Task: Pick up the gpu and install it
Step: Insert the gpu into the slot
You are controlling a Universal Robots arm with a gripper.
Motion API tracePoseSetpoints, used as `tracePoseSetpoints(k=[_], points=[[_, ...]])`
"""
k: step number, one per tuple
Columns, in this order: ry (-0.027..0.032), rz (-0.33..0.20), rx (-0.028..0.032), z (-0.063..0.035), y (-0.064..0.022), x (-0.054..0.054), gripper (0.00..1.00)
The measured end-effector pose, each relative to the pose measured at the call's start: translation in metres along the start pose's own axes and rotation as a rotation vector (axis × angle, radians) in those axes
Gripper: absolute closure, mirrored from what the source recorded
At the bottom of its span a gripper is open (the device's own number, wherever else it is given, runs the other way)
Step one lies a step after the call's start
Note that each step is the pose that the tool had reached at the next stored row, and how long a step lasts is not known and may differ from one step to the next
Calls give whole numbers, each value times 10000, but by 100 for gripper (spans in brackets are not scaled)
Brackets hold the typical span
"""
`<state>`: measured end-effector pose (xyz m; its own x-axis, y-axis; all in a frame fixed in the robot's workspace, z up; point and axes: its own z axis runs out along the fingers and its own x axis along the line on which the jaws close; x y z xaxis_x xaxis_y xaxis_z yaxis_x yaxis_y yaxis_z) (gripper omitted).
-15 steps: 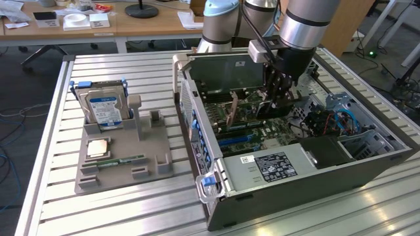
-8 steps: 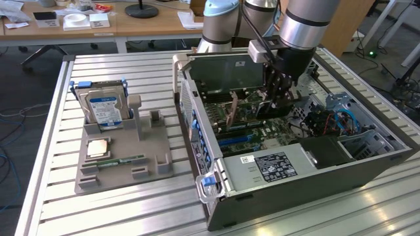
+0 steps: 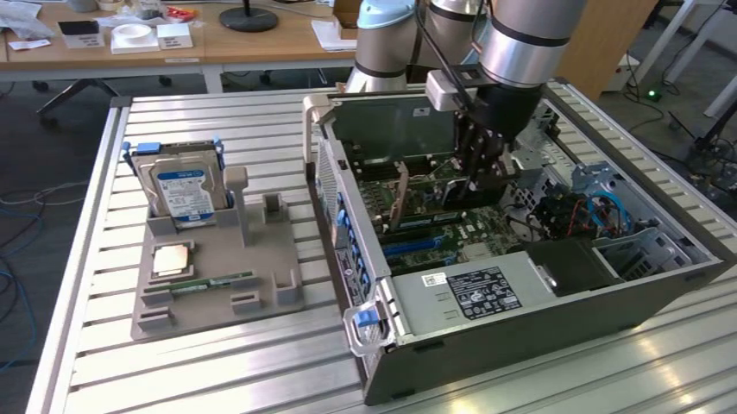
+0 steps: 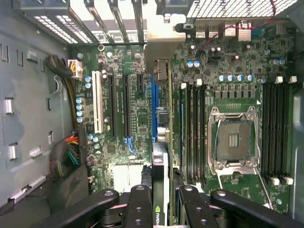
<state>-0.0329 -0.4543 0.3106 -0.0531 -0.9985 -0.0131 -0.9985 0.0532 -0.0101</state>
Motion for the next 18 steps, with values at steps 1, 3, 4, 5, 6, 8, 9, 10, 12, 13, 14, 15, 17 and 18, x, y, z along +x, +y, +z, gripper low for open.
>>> tracePoseSetpoints(k=[1, 3, 4, 5, 6, 8, 9, 10, 12, 13, 14, 15, 17, 18], points=[[1, 0, 0, 0, 0, 0, 73], [0, 0, -1, 0, 0, 0, 73], [0, 0, -1, 0, 1, 0, 73], [1, 0, 0, 0, 0, 0, 73], [1, 0, 0, 0, 0, 0, 73], [-1, 2, 0, 0, 6, 1, 73], [-1, 2, 0, 1, 13, 1, 73], [-1, 0, 0, 2, 22, 2, 73], [0, 1, -1, 3, 35, 2, 73], [0, 1, 0, 3, 35, 2, 73], [0, 0, -1, 2, 35, 2, 73], [1, 0, -1, 2, 35, 2, 73], [0, 0, 0, 3, 35, 2, 73], [0, 0, -1, 3, 35, 2, 73]])
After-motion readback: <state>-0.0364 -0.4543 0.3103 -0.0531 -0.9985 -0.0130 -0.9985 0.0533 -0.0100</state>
